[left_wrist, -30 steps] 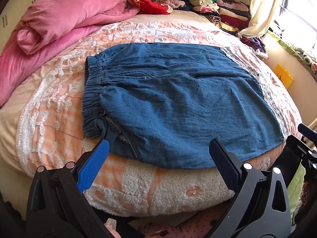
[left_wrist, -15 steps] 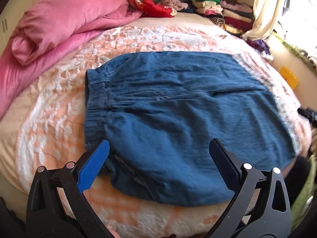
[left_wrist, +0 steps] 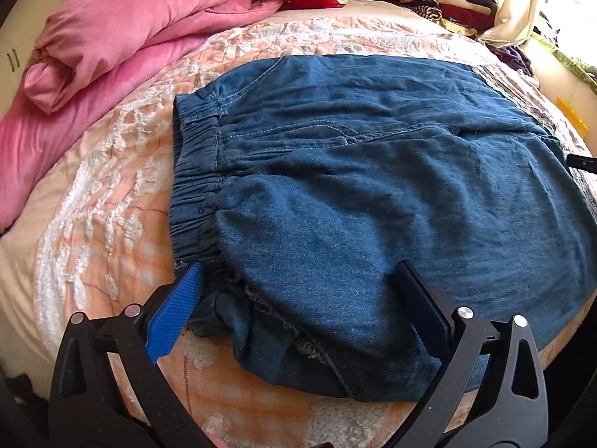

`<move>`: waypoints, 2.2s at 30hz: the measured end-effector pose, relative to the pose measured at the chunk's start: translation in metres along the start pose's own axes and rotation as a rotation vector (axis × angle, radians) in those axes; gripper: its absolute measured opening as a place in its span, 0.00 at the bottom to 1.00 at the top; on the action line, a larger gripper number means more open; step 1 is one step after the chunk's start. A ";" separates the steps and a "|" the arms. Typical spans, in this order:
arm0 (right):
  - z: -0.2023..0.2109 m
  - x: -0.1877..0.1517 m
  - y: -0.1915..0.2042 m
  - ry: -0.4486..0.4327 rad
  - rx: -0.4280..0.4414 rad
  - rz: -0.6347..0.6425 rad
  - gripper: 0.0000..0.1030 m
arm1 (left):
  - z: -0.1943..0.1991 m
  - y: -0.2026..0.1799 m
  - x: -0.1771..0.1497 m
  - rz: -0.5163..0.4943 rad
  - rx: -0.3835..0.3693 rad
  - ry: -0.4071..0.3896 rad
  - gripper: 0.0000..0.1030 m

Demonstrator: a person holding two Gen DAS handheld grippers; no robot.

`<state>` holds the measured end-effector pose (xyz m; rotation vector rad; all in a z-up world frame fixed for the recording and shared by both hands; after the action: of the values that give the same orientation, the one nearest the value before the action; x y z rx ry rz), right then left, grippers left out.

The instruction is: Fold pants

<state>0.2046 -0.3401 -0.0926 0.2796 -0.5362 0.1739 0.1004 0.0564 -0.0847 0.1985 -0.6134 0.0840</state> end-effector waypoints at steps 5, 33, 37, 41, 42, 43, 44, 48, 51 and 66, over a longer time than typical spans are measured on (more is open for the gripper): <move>0.005 0.002 0.006 -0.014 0.072 0.007 0.16 | 0.001 0.001 -0.002 0.000 0.001 -0.002 0.91; 0.020 -0.061 0.166 -0.023 0.126 0.348 0.87 | 0.024 -0.009 -0.028 -0.052 -0.060 0.016 0.91; -0.010 -0.077 0.167 0.080 0.079 0.335 0.88 | 0.009 0.009 -0.036 0.037 -0.122 0.077 0.91; -0.011 -0.073 0.165 0.074 0.093 0.301 0.89 | 0.019 0.024 -0.037 0.086 -0.145 0.053 0.91; -0.008 -0.071 0.166 0.067 0.095 0.299 0.89 | 0.022 0.029 -0.036 0.103 -0.155 0.049 0.91; -0.005 -0.070 0.166 0.060 0.101 0.290 0.89 | 0.024 0.035 -0.035 0.120 -0.155 0.043 0.91; -0.002 -0.069 0.166 0.054 0.116 0.275 0.89 | 0.028 0.043 -0.034 0.134 -0.143 0.032 0.91; 0.014 -0.070 0.166 0.021 0.155 0.254 0.92 | 0.044 0.067 -0.029 0.181 -0.121 -0.010 0.91; 0.025 -0.064 0.172 -0.012 0.162 0.270 0.93 | 0.049 0.076 -0.020 0.200 -0.098 -0.029 0.91; 0.046 -0.001 0.224 -0.128 0.219 0.364 0.95 | 0.041 0.094 0.038 0.200 -0.064 -0.090 0.91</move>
<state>0.1294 -0.1419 -0.0066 0.4069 -0.6943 0.5732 0.0953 0.1406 -0.0146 0.0788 -0.7237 0.2493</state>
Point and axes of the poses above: each gripper's, at about its wrist camera, not at the fingertips, and z roughly against the way its jaws point, y to its left, x to its top, the point moved 3 cm from there along -z, roughly the way its jaws point, and after that the axes turned 6 degrees about x, right-handed, at the moved point
